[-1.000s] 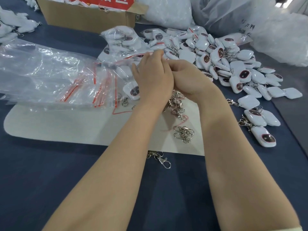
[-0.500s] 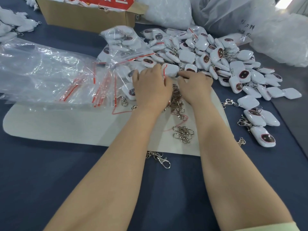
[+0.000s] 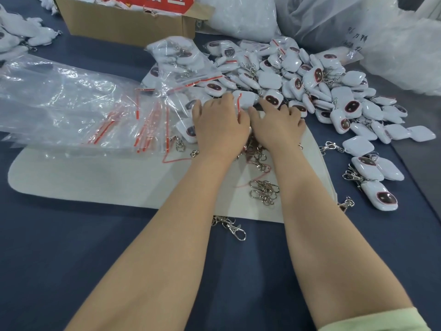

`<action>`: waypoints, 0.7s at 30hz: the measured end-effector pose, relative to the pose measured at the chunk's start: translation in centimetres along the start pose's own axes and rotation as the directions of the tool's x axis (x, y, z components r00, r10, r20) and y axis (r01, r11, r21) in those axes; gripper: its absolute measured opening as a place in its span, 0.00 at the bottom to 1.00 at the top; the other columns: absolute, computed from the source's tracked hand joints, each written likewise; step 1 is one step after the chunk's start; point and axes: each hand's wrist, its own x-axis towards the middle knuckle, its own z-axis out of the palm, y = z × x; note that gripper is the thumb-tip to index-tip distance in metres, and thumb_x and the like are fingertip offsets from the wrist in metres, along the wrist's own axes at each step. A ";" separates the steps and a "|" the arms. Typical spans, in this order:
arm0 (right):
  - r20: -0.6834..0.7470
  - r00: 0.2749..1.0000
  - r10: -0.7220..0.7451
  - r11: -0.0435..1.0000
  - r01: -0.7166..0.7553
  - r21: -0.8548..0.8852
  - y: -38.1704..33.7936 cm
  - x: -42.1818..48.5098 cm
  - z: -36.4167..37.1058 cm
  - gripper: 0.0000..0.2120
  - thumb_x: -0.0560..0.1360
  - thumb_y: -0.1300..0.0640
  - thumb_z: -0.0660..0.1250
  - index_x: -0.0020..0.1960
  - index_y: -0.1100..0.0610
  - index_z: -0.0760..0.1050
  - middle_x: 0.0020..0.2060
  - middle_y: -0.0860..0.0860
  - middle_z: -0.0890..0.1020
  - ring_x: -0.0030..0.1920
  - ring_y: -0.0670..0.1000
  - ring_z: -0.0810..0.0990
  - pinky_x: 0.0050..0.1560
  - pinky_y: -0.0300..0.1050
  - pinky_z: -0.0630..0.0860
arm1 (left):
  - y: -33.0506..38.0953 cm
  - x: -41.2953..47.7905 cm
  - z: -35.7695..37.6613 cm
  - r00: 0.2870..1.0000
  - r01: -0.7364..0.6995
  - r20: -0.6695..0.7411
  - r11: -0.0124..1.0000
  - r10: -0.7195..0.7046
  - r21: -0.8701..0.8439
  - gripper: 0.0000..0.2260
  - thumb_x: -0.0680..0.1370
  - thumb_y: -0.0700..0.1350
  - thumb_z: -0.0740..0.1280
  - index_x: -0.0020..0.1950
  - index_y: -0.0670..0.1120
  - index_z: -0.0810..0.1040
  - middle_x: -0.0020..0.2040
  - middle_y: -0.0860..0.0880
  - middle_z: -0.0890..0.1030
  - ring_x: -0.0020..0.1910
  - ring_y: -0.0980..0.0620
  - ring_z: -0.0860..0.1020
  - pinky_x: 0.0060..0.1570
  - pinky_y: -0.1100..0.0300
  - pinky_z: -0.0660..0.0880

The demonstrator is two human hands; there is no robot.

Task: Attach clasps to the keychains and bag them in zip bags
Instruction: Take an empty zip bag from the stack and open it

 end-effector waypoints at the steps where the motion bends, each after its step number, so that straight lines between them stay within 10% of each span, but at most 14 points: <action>1: -0.012 1.000 0.003 1.000 -0.004 -0.008 -0.1 0.0 0.2 0.23 0.80 0.39 0.51 0.72 0.44 0.67 0.73 0.57 0.65 0.75 0.58 0.54 0.74 0.57 0.49 | 0.0 0.0 0.0 1.000 0.001 -0.002 1.000 -0.001 -0.001 0.13 0.79 0.49 0.56 0.58 0.45 0.73 0.50 0.48 0.79 0.57 0.46 0.74 0.72 0.51 0.52; 6: -0.068 0.997 0.044 0.995 -0.038 0.089 0.1 0.6 0.2 0.23 0.80 0.40 0.52 0.66 0.51 0.75 0.71 0.54 0.69 0.74 0.57 0.57 0.74 0.57 0.52 | 0.0 0.0 0.0 1.000 0.001 -0.004 1.000 -0.001 -0.002 0.12 0.79 0.49 0.57 0.57 0.45 0.73 0.49 0.48 0.79 0.57 0.46 0.74 0.72 0.51 0.52; 14: 0.034 0.996 0.078 0.989 -0.082 0.120 -1.0 0.9 -0.1 0.25 0.80 0.39 0.50 0.76 0.43 0.58 0.74 0.57 0.64 0.76 0.57 0.54 0.74 0.59 0.49 | 0.0 -0.1 0.0 1.000 0.002 -0.005 1.000 -0.002 -0.016 0.12 0.78 0.49 0.57 0.56 0.45 0.73 0.48 0.49 0.79 0.56 0.46 0.74 0.71 0.51 0.52; 21: -0.117 0.978 0.170 0.952 -0.133 0.277 -1.4 0.6 -0.1 0.17 0.80 0.45 0.55 0.63 0.47 0.77 0.69 0.57 0.68 0.72 0.58 0.61 0.73 0.52 0.55 | 0.1 0.0 -0.1 1.000 0.001 -0.005 1.000 -0.002 -0.015 0.12 0.78 0.48 0.57 0.56 0.44 0.73 0.50 0.48 0.80 0.57 0.46 0.74 0.71 0.51 0.53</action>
